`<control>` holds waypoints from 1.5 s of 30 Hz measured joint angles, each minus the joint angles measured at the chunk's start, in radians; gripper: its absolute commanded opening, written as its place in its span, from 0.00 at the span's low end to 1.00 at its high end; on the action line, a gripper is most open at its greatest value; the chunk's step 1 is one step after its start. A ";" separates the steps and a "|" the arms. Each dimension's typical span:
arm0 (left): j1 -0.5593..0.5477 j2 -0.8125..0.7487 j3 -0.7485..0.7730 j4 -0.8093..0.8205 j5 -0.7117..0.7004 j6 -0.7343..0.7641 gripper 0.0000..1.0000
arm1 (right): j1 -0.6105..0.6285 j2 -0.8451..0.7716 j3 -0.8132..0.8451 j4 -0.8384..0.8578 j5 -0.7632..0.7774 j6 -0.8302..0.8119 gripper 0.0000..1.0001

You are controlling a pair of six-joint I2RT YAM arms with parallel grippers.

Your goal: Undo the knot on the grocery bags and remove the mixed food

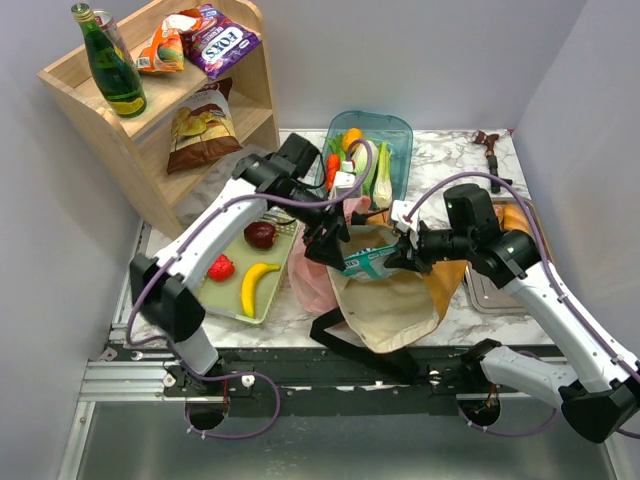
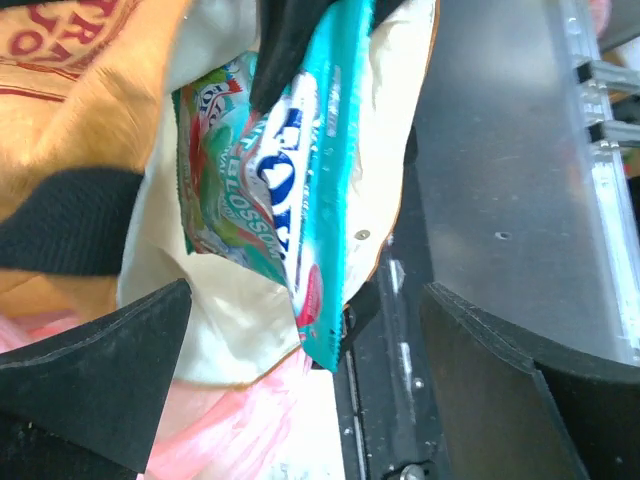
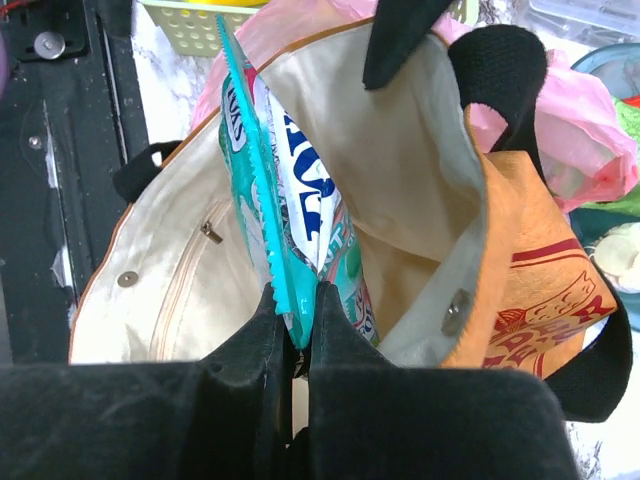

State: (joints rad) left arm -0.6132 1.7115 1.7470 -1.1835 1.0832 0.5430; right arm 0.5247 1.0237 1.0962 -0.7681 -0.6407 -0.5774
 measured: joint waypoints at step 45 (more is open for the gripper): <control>0.014 -0.310 0.174 0.188 -0.245 -0.202 0.00 | 0.008 -0.051 0.026 0.008 0.394 0.215 0.44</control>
State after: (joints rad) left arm -0.5991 1.4017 1.9213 -0.9955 0.8387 0.3408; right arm 0.5327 0.9730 1.1225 -0.7597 -0.2470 -0.3622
